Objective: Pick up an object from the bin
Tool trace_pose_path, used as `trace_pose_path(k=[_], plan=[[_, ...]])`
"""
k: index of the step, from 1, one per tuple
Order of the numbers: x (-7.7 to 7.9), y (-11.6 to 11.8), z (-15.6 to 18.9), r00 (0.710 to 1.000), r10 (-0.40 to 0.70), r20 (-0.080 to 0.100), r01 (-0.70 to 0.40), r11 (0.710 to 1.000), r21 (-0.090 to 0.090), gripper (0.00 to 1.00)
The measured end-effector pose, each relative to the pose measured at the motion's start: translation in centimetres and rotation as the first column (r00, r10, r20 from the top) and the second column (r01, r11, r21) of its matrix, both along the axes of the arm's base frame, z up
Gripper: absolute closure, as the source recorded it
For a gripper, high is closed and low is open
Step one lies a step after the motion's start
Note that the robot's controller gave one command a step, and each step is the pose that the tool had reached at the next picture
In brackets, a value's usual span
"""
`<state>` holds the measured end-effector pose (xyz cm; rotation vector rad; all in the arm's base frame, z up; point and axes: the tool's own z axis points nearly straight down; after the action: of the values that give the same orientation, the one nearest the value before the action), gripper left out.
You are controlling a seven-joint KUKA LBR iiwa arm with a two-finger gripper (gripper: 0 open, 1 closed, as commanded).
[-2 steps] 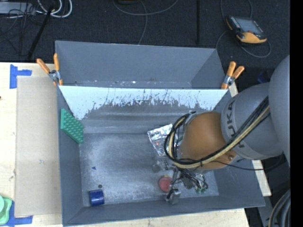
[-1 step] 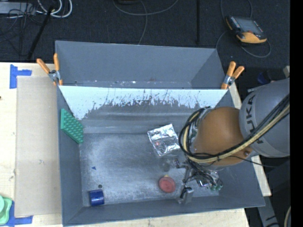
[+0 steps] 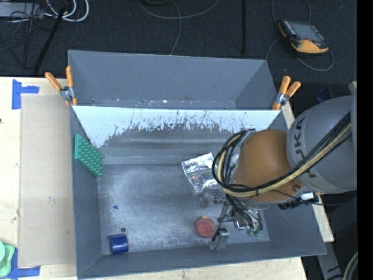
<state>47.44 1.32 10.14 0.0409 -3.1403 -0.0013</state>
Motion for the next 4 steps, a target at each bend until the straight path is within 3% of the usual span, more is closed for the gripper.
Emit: trace_pose_path(k=[1,2,3,4], plan=[[-0.2,0.1,-3.1,0.996,-0.088,0.01,0.088,0.996,0.001,0.0],[0.0,0.1,-3.0,0.996,-0.084,0.015,0.084,0.996,0.001,0.0],[-0.2,0.1,-3.1,0.997,-0.082,0.009,0.082,0.997,0.0,1.0],[-0.2,0.1,-0.3,0.997,-0.077,0.002,0.077,0.997,0.0,1.0]])
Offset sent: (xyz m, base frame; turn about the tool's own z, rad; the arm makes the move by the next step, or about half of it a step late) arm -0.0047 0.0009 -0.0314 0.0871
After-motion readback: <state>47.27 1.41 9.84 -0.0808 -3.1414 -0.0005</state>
